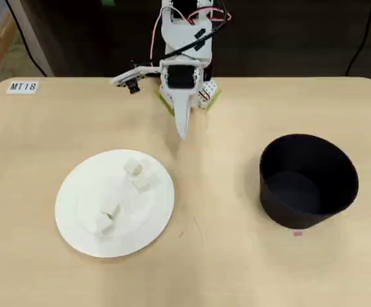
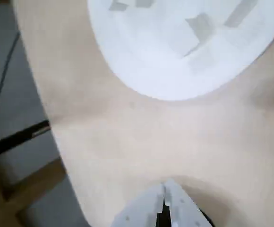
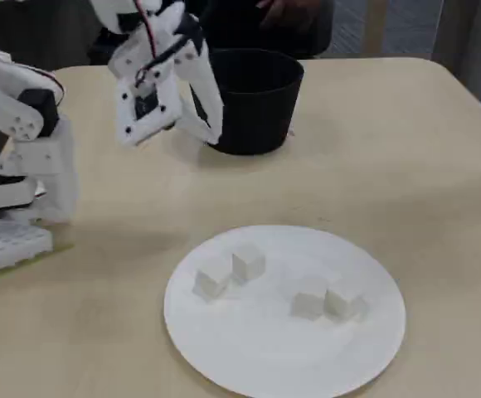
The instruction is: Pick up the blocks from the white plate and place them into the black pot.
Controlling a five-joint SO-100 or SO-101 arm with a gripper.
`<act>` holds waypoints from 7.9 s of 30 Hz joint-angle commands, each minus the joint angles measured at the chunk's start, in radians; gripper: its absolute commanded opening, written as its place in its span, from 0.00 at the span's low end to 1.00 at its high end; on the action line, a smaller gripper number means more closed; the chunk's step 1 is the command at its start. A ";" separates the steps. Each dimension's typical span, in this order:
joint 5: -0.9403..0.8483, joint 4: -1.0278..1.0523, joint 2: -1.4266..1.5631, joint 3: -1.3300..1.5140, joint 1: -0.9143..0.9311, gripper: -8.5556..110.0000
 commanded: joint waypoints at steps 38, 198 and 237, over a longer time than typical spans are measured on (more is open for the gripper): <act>-0.002 0.160 -0.772 -0.362 0.408 0.36; 0.272 -0.058 -1.054 -0.575 0.253 0.05; -0.147 -0.479 -0.006 -0.018 -0.764 0.05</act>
